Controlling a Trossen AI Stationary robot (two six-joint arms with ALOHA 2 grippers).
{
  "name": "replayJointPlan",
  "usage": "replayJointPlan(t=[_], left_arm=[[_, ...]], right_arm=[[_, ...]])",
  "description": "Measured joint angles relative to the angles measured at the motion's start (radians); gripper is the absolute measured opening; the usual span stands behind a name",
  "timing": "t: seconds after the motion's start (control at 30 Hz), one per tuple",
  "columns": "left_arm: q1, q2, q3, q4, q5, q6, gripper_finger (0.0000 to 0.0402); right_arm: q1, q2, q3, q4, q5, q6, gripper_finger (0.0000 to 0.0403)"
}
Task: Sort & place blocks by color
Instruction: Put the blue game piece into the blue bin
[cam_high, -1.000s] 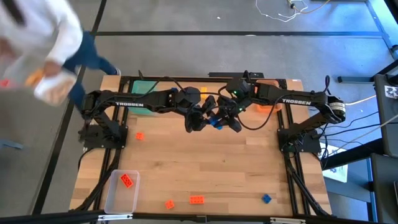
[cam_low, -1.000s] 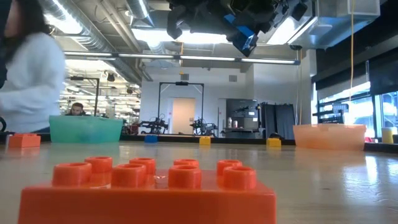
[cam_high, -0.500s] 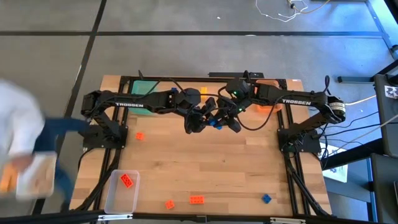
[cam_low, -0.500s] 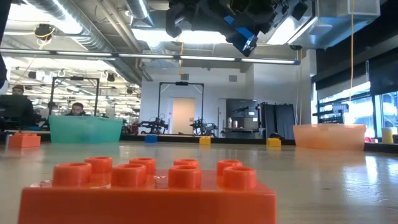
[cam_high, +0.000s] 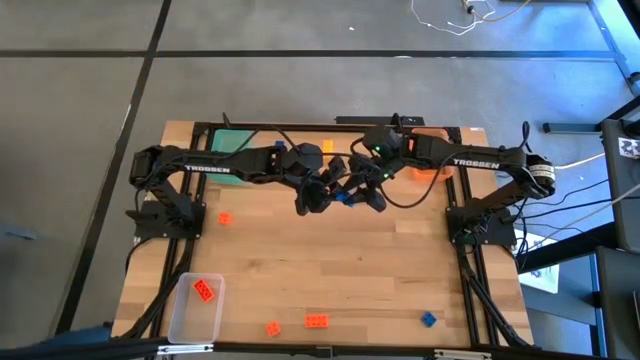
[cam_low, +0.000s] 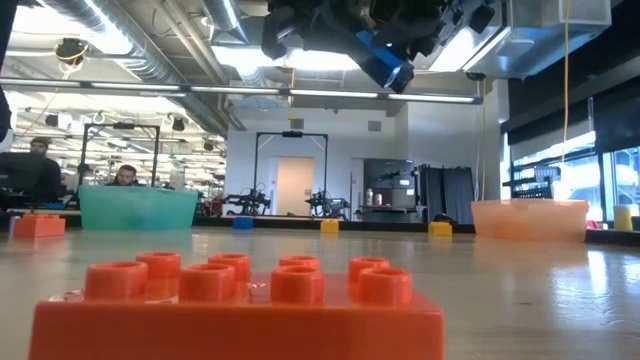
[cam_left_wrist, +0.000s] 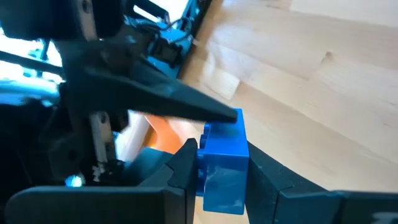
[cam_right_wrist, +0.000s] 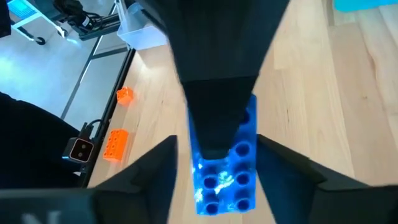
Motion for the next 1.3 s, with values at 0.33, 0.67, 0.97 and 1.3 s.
replayJointPlan(t=[0.33, 0.67, 0.97, 1.3], left_arm=[[0.008, -0.006, 0.0, -0.133, -0.18, -0.017, 0.0083], [0.091, -0.045, -0.002, -0.342, -0.311, -0.337, 0.0083], [0.247, -0.059, 0.0, -0.559, -0.474, -0.902, 0.0083], [0.426, -0.058, -0.002, -1.001, -0.503, -1.577, 0.0083]], right_arm=[[-0.066, -0.04, 0.0, -0.119, 0.061, -0.007, 0.0243], [-0.124, -0.184, 0.0, -0.227, 0.391, 0.078, 0.0245], [-0.125, -0.234, 0.0, -0.289, 0.647, 0.127, 0.0245], [-0.125, -0.23, 0.0, -0.311, 0.766, 0.122, 0.0245]])
